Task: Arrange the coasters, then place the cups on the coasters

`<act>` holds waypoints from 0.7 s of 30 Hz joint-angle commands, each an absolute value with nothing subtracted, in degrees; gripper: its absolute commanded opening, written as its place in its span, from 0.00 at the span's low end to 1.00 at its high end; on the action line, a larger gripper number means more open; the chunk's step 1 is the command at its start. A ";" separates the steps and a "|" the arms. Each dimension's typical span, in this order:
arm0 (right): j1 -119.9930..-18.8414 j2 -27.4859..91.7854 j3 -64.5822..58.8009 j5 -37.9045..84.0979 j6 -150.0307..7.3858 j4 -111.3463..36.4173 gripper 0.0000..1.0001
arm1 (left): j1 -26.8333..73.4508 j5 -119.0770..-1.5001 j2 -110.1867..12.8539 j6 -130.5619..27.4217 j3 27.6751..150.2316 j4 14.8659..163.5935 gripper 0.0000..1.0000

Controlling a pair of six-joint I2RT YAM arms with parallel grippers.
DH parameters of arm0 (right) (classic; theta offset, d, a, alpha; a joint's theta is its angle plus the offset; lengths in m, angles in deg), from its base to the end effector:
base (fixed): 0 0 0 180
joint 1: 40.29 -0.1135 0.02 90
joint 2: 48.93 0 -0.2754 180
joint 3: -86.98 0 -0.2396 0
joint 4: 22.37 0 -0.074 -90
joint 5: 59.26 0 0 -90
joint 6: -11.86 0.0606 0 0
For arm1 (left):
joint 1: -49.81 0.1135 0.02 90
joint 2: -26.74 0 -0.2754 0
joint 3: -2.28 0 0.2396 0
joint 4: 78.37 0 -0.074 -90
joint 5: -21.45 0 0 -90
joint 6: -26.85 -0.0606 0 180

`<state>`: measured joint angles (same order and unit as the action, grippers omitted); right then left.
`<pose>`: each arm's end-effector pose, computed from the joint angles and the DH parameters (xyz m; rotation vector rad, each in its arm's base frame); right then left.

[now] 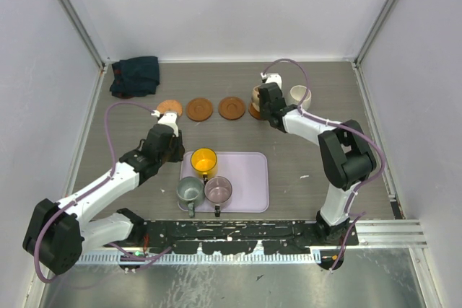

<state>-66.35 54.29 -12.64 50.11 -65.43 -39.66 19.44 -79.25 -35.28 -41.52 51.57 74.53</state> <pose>0.3718 0.1595 0.2041 -0.0830 2.2229 -0.0148 0.2016 -0.1051 0.2184 0.0735 2.2649 -0.2740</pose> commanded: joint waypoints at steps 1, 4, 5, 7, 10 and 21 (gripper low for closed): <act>-67.38 53.34 -13.80 48.58 -63.22 -35.86 0.01 | 19.36 -79.31 -33.71 -41.44 51.59 76.94 0.27; -68.00 53.65 -15.76 49.02 -62.49 -35.34 0.01 | 19.35 -79.44 -33.30 -41.44 51.59 76.89 0.27; -68.17 53.83 -16.12 49.38 -62.37 -35.29 0.01 | 19.38 -79.38 -33.30 -41.44 51.59 76.85 0.27; -68.41 54.26 -16.65 49.62 -62.23 -35.29 0.01 | 19.39 -79.33 -33.21 -41.44 51.59 76.89 0.27; -68.67 54.96 -17.13 49.68 -62.01 -34.97 0.01 | 19.36 -79.36 -33.25 -41.36 51.58 76.83 0.27; -69.25 57.15 -16.57 50.24 -61.35 -35.27 0.10 | 19.32 -79.76 -32.99 -41.35 51.16 76.69 0.27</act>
